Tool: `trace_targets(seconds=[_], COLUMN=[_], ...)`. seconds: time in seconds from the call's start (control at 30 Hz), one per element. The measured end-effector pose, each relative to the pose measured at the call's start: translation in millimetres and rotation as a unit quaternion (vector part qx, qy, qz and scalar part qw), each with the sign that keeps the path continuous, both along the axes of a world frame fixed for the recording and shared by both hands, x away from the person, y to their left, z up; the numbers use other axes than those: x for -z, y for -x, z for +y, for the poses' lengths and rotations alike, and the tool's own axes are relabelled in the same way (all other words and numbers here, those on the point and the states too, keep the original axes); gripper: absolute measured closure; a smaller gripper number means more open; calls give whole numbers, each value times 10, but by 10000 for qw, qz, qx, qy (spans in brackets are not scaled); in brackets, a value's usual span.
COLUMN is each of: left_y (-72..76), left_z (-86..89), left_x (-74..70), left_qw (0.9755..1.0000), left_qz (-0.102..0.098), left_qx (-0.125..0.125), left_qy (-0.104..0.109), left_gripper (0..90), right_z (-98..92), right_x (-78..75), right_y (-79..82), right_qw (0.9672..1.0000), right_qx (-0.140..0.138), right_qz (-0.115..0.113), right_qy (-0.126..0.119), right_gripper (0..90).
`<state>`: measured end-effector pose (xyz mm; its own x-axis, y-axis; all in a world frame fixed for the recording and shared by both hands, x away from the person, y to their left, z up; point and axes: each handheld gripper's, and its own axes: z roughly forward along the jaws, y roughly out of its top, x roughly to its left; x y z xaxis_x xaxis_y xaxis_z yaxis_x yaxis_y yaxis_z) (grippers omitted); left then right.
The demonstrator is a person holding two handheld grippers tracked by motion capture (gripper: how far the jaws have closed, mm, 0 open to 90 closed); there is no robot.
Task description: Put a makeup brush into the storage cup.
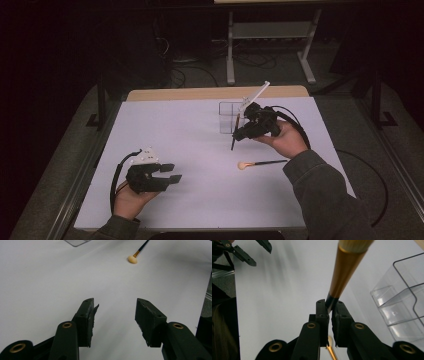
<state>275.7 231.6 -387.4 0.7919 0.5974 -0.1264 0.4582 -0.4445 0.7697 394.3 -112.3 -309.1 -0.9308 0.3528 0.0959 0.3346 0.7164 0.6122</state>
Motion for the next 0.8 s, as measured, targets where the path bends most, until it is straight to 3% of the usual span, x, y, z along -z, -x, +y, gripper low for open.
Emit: trace_targets(seconds=[0.27,0.37,0.8], left_y=[2,10,-1], left_z=[-1,-3,36], left_x=[5,2,5], left_qw=[10000,10000,10000], left_qz=[-57,-37,-79], left_qx=[33,18,30], left_qy=[-25,-16,7], left_gripper=[476,471,437], right_z=[43,58,122], right_x=[-80,-111,-266], right_y=[-136,-180,-407], right_qw=[9999,9999,9995], right_qx=[41,108,191], right_qz=[-114,-30,-101], right_qy=[19,65,213], right_gripper=[831,831,831])
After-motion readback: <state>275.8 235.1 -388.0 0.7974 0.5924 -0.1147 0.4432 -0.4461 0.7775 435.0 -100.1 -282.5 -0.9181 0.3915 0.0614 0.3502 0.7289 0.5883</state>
